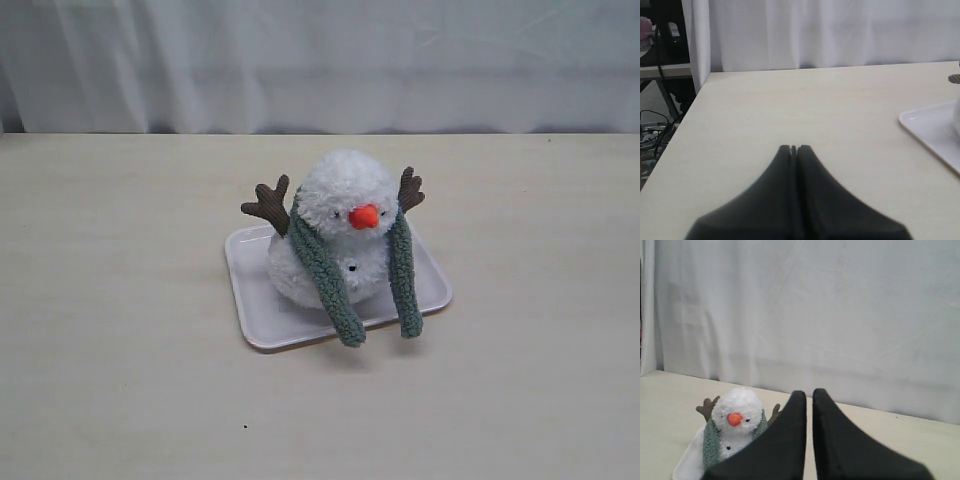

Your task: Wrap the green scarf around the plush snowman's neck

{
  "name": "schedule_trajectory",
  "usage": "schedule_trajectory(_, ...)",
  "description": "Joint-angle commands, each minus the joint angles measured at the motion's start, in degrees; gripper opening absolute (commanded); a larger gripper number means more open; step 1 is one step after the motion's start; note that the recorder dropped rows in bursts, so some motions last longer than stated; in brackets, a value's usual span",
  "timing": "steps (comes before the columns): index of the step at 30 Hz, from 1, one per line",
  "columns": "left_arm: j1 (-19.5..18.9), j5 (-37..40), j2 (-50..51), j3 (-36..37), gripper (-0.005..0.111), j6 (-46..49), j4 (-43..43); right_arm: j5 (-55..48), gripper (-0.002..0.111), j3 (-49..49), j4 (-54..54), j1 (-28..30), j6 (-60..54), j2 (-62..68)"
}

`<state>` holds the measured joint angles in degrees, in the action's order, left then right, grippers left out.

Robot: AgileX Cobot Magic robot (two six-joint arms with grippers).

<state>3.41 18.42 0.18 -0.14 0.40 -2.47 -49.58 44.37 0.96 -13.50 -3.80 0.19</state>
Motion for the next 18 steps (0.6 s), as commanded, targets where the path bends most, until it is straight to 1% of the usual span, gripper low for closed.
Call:
schedule_trajectory(1, -0.01, -0.75, -0.18, 0.14, 0.0, -0.09, 0.13, -0.25, 0.004, -0.18, -0.01, 3.57, -0.07, -0.19)
schedule_trajectory(5, -0.01, -0.75, -0.18, 0.14, 0.0, -0.09, 0.13, -0.25, 0.004, -0.18, -0.01, 8.82, -0.07, -0.19)
schedule_trajectory(8, -0.01, -0.75, -0.18, 0.14, 0.0, -0.09, 0.13, -0.25, 0.004, -0.18, -0.01, 11.49, -0.07, -0.19)
schedule_trajectory(14, -0.01, -0.75, -0.18, 0.14, 0.0, -0.09, 0.13, -0.25, 0.004, -0.18, -0.01, 14.89, -0.07, -0.19)
schedule_trajectory(18, -0.01, -0.75, -0.18, 0.14, 0.0, -0.09, 0.13, -0.25, 0.004, -0.18, -0.11, 15.16, -0.07, -0.19)
